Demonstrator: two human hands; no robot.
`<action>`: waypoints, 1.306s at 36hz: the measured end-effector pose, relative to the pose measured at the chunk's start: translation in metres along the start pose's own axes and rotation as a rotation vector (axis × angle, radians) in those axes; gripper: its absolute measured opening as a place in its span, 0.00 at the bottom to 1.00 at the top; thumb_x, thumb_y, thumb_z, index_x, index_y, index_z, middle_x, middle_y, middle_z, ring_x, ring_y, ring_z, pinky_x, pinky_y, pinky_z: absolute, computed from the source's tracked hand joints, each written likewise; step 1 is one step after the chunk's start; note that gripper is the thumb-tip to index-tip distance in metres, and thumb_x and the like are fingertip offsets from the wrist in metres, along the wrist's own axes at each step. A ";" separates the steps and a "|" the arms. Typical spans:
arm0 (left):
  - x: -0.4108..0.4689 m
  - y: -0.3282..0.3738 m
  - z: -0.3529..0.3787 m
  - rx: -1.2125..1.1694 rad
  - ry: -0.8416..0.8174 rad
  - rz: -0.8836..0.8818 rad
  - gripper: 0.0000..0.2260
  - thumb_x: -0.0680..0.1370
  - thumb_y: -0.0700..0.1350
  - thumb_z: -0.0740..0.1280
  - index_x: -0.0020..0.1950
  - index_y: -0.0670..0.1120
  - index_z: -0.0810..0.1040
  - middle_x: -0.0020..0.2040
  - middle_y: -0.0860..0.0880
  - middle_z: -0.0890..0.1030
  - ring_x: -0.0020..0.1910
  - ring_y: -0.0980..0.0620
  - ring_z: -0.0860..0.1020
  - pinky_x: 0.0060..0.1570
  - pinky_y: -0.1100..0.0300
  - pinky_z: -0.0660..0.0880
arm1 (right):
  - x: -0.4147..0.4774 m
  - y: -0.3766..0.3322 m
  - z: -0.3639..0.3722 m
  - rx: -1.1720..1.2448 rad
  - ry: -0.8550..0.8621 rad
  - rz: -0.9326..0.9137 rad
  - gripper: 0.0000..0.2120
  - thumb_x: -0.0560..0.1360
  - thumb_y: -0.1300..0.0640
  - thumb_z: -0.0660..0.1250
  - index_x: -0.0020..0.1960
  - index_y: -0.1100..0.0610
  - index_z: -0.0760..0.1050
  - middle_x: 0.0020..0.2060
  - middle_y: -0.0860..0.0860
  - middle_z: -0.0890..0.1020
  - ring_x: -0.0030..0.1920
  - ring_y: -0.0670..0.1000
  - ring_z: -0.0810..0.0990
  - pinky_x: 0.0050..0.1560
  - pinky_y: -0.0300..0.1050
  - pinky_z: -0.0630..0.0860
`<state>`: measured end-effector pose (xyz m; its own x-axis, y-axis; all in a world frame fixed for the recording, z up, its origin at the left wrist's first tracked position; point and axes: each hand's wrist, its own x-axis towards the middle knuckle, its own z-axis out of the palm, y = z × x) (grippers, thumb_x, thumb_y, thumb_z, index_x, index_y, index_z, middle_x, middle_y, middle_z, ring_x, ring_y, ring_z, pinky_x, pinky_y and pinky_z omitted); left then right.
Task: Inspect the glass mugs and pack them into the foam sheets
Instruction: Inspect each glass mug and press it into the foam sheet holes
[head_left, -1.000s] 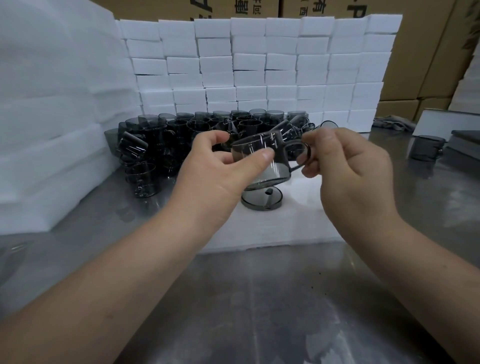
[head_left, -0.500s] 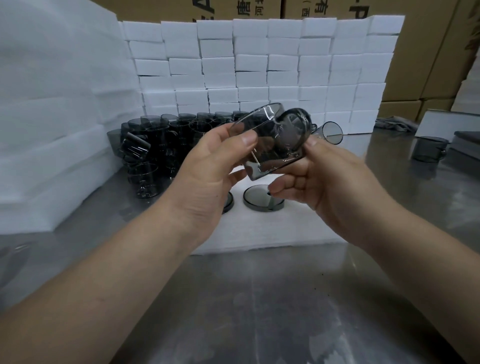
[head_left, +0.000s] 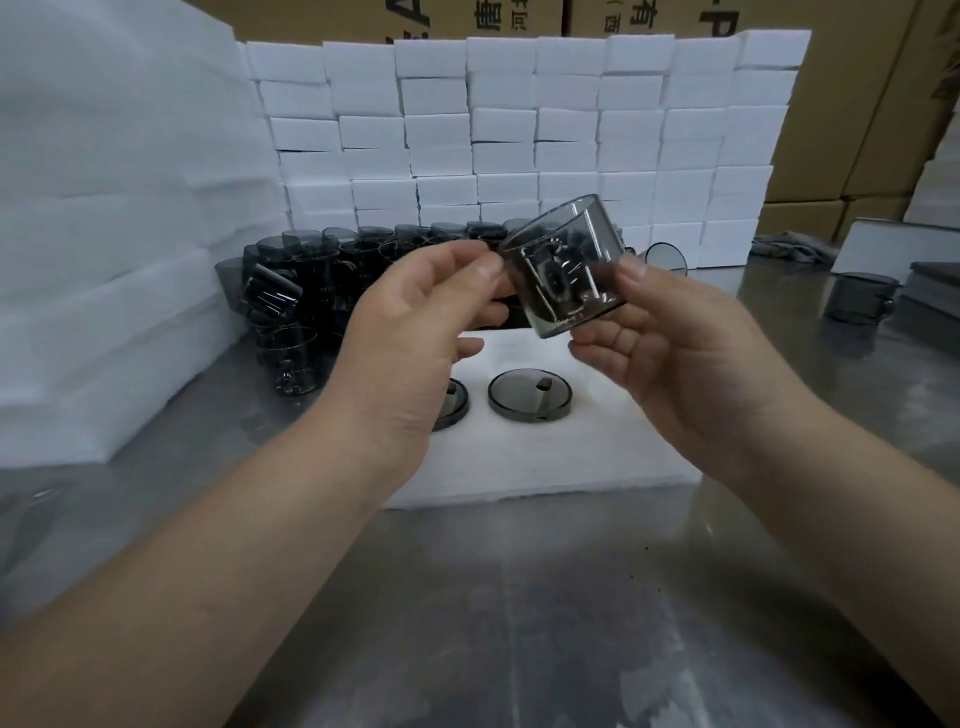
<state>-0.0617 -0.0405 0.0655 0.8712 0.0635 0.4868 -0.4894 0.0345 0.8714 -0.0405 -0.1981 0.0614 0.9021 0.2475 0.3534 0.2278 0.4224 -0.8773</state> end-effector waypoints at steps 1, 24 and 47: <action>-0.001 0.000 0.000 -0.018 0.000 -0.003 0.12 0.68 0.52 0.64 0.48 0.50 0.78 0.42 0.53 0.83 0.44 0.53 0.79 0.43 0.58 0.71 | 0.001 0.001 -0.001 -0.047 0.068 -0.043 0.18 0.64 0.52 0.67 0.51 0.58 0.74 0.40 0.54 0.78 0.35 0.48 0.77 0.40 0.39 0.77; 0.001 -0.006 0.003 0.042 0.140 -0.016 0.06 0.75 0.45 0.67 0.39 0.48 0.79 0.37 0.52 0.84 0.35 0.53 0.82 0.34 0.66 0.76 | -0.008 0.009 0.006 -0.443 0.155 -0.196 0.17 0.65 0.51 0.72 0.53 0.53 0.77 0.40 0.44 0.82 0.40 0.42 0.80 0.51 0.42 0.78; 0.013 -0.004 -0.008 -0.161 0.203 -0.407 0.09 0.77 0.45 0.65 0.37 0.44 0.74 0.23 0.50 0.78 0.22 0.58 0.77 0.21 0.69 0.71 | -0.011 0.010 0.010 -0.333 0.067 -0.188 0.16 0.74 0.71 0.60 0.54 0.54 0.76 0.38 0.54 0.79 0.35 0.44 0.79 0.43 0.36 0.78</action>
<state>-0.0492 -0.0320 0.0680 0.9759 0.2060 0.0725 -0.1242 0.2504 0.9601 -0.0517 -0.1879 0.0516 0.8525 0.1306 0.5061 0.4884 0.1459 -0.8603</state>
